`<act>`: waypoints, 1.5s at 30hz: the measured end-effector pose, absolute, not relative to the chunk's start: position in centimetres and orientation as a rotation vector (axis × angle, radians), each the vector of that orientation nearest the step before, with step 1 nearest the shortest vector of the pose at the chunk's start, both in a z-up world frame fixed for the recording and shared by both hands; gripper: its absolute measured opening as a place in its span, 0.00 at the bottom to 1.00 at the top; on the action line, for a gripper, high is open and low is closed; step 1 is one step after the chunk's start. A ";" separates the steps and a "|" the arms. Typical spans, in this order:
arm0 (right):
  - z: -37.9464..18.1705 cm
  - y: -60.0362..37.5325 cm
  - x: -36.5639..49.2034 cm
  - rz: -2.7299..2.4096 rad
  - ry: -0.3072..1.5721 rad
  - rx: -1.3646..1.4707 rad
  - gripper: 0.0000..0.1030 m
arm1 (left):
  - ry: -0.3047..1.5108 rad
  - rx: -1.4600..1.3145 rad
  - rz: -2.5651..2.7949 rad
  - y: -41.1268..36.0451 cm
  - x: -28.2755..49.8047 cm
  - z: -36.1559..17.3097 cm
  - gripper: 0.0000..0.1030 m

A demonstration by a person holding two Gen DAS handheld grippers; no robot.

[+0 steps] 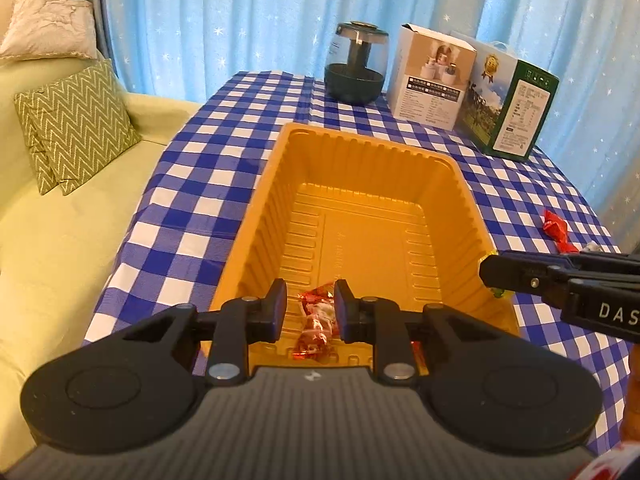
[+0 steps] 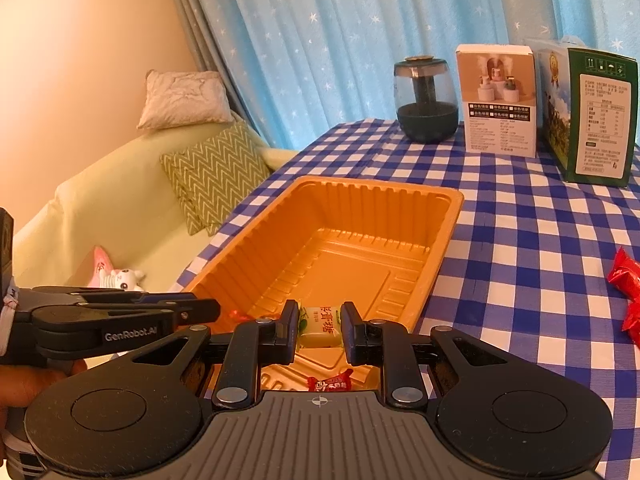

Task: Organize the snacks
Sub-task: 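Carry both candies over the orange tray and open both grippers, then withdraw both tools from the tray back toward the snack pile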

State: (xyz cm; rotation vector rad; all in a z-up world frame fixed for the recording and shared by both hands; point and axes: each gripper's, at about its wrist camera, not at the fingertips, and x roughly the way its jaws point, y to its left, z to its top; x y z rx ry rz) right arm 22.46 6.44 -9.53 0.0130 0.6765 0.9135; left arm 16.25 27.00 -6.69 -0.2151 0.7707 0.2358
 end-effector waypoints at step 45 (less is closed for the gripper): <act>-7.5 -6.4 19.5 0.641 0.581 0.140 0.67 | 0.729 -0.208 0.143 19.1 12.0 -2.8 0.38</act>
